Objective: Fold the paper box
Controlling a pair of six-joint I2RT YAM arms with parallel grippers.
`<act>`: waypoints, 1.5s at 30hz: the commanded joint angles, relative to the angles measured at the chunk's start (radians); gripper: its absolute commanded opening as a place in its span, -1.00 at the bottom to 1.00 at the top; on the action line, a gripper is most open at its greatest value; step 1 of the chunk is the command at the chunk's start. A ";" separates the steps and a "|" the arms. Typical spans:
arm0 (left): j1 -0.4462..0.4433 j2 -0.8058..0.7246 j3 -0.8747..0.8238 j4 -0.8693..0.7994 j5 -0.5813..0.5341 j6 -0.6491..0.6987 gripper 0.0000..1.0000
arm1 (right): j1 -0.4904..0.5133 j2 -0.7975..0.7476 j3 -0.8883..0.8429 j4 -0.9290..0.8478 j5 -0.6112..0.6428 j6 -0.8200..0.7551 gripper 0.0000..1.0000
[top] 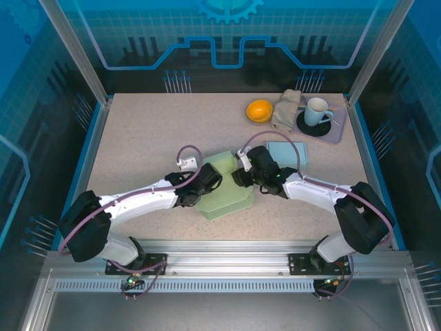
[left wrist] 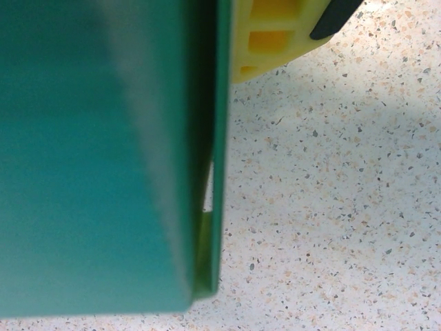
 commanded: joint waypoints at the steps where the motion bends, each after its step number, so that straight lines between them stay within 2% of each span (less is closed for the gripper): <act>1: 0.007 0.004 0.022 -0.007 0.000 -0.020 -0.86 | 0.003 0.038 0.051 0.034 -0.001 0.040 -0.03; 3: 0.006 0.005 0.022 -0.008 0.001 -0.019 -0.86 | 0.004 0.055 0.051 0.034 0.013 0.054 -0.07; 7: 0.006 0.005 0.024 -0.016 -0.001 -0.017 -0.86 | 0.008 0.074 0.085 0.032 0.078 0.075 -0.33; 11: 0.007 0.008 0.032 -0.049 -0.029 -0.013 -0.86 | 0.011 0.076 0.103 -0.066 0.277 0.137 -0.60; 16: 0.007 0.013 0.024 -0.069 -0.072 -0.023 -0.87 | 0.014 0.080 0.129 -0.263 0.506 0.308 -0.63; 22: 0.006 0.025 0.025 -0.081 -0.106 -0.022 -0.87 | 0.036 0.063 0.133 -0.354 0.578 0.406 -0.60; 24: 0.006 0.036 0.029 -0.074 -0.103 -0.010 -0.86 | 0.036 0.037 0.114 -0.284 0.504 0.373 -0.41; 27: 0.007 0.044 0.027 -0.037 -0.104 0.027 -0.86 | 0.044 -0.067 0.041 -0.115 0.261 0.267 -0.18; 30: 0.006 0.044 0.009 0.010 -0.125 0.066 -0.87 | 0.047 -0.160 0.019 -0.128 0.132 0.236 0.00; 38: 0.008 0.111 0.021 0.130 -0.150 0.249 -0.86 | 0.029 -0.311 0.045 -0.342 0.012 0.188 0.04; 42: 0.008 0.129 -0.048 0.293 -0.138 0.340 -0.86 | -0.019 -0.295 0.123 -0.409 -0.009 0.235 0.06; 45: 0.007 0.119 -0.123 0.440 -0.100 0.400 -0.86 | -0.057 -0.242 0.169 -0.417 -0.093 0.275 0.06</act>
